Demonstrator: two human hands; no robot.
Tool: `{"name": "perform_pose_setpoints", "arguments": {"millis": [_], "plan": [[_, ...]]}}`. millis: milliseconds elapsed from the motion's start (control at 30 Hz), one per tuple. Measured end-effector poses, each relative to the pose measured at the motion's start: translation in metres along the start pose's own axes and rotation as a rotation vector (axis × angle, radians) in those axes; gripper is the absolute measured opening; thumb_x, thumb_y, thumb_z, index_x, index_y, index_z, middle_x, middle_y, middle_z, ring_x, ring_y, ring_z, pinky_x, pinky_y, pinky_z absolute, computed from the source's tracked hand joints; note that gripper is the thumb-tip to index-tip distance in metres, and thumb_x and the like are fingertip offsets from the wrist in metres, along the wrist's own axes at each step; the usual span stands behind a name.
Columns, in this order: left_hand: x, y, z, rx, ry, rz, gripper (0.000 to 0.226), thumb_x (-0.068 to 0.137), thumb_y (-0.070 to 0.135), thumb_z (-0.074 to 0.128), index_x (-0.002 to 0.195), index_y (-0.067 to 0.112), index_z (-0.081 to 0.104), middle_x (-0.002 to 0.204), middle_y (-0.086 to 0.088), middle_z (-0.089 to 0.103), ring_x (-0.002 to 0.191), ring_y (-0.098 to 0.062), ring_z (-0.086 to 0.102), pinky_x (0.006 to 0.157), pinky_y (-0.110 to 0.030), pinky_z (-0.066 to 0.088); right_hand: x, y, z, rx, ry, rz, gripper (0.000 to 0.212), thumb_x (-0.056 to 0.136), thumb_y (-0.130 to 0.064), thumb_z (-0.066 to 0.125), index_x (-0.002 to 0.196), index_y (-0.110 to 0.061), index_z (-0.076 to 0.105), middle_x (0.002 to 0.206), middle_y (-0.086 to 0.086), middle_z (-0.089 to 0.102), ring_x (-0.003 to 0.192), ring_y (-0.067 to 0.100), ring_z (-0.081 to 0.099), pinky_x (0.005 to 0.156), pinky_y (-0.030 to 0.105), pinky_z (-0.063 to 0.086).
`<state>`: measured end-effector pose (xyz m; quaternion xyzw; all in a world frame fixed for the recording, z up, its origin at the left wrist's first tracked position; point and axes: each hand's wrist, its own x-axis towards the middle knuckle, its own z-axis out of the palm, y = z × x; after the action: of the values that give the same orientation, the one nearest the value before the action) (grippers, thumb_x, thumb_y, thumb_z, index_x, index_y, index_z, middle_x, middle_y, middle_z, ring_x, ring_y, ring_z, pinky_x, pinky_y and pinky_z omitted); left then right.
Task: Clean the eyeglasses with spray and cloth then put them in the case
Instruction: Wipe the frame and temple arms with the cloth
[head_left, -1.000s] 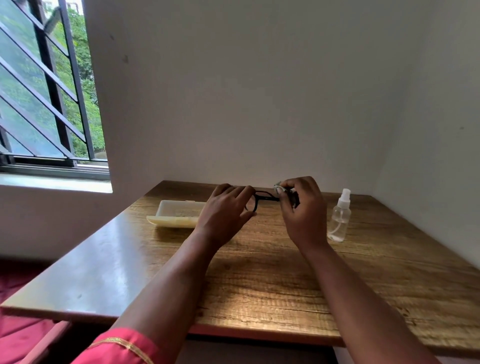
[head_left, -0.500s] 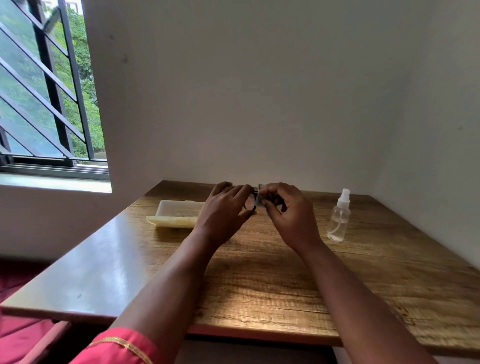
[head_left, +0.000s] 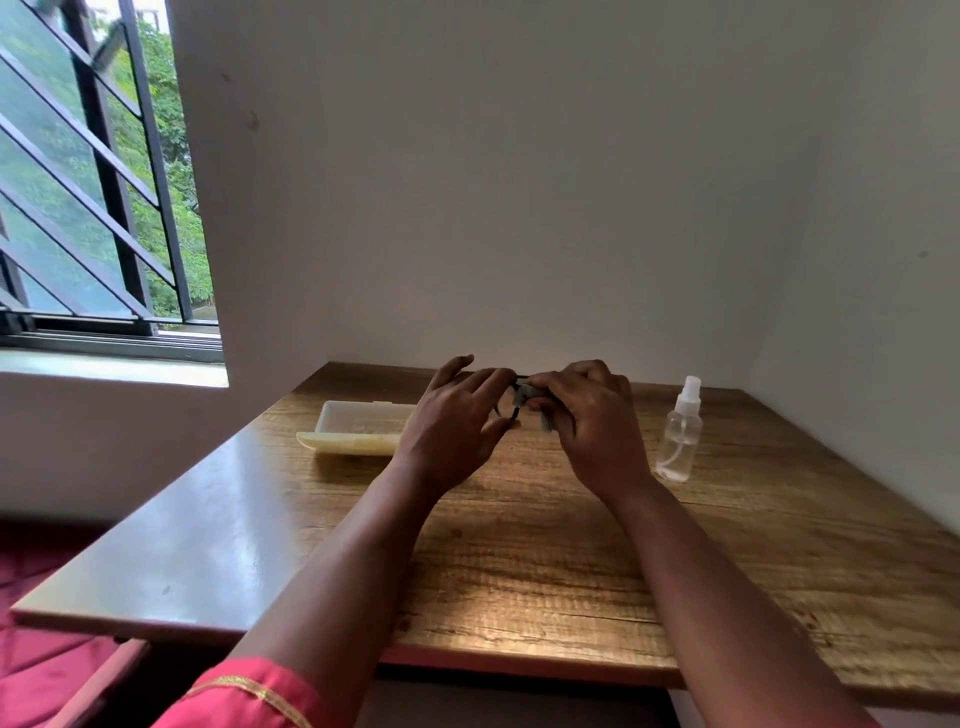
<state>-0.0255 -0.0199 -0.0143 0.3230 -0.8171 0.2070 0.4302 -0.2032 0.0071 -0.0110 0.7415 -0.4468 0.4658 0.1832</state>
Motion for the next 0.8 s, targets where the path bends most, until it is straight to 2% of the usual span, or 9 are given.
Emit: {"name": "perform_pose_setpoints", "arguments": {"millis": [267, 433, 500, 633, 800], "plan": [[-0.001, -0.002, -0.003, -0.025, -0.011, -0.025, 0.038, 0.079, 0.023, 0.077, 0.11, 0.011, 0.06, 0.103, -0.003, 0.07, 0.097, -0.02, 0.068, 0.116, -0.036, 0.023, -0.001, 0.02, -0.012, 0.02, -0.069, 0.074, 0.031, 0.084, -0.026, 0.052, 0.106, -0.02, 0.073, 0.091, -0.007, 0.072, 0.094, 0.021, 0.056, 0.08, 0.035, 0.032], [-0.002, -0.002, -0.003, -0.032, -0.02, -0.036, 0.036, 0.078, 0.025, 0.078, 0.106, 0.012, 0.059, 0.098, -0.001, 0.071, 0.096, -0.019, 0.068, 0.116, -0.035, 0.024, -0.003, 0.03, -0.012, 0.012, -0.118, 0.175, 0.02, 0.088, -0.012, 0.06, 0.102, -0.02, 0.072, 0.089, -0.004, 0.071, 0.095, 0.023, 0.053, 0.083, 0.046, 0.044], [-0.002, -0.002, -0.004, -0.032, -0.012, -0.047, 0.037, 0.077, 0.024, 0.079, 0.106, 0.012, 0.059, 0.096, -0.001, 0.071, 0.096, -0.018, 0.068, 0.115, -0.035, 0.025, -0.004, 0.036, -0.013, -0.015, -0.115, 0.222, 0.02, 0.087, -0.004, 0.06, 0.095, -0.018, 0.071, 0.086, -0.002, 0.07, 0.092, 0.023, 0.053, 0.078, 0.04, 0.044], [-0.003, -0.004, -0.005, -0.028, 0.007, -0.058, 0.04, 0.077, 0.024, 0.08, 0.109, 0.012, 0.059, 0.096, -0.002, 0.071, 0.097, -0.018, 0.068, 0.115, -0.036, 0.027, -0.005, 0.041, -0.013, 0.012, -0.141, 0.361, 0.022, 0.089, 0.001, 0.056, 0.094, -0.016, 0.069, 0.089, 0.002, 0.067, 0.085, 0.019, 0.056, 0.069, 0.028, 0.036], [-0.004, -0.006, -0.003, -0.032, 0.0, -0.074, 0.04, 0.079, 0.026, 0.078, 0.11, 0.012, 0.057, 0.099, -0.004, 0.071, 0.097, -0.02, 0.068, 0.112, -0.037, 0.032, -0.007, 0.04, -0.012, -0.003, -0.139, 0.501, 0.018, 0.094, -0.003, 0.054, 0.096, -0.015, 0.068, 0.092, 0.003, 0.066, 0.081, 0.018, 0.061, 0.067, 0.027, 0.04]]}}
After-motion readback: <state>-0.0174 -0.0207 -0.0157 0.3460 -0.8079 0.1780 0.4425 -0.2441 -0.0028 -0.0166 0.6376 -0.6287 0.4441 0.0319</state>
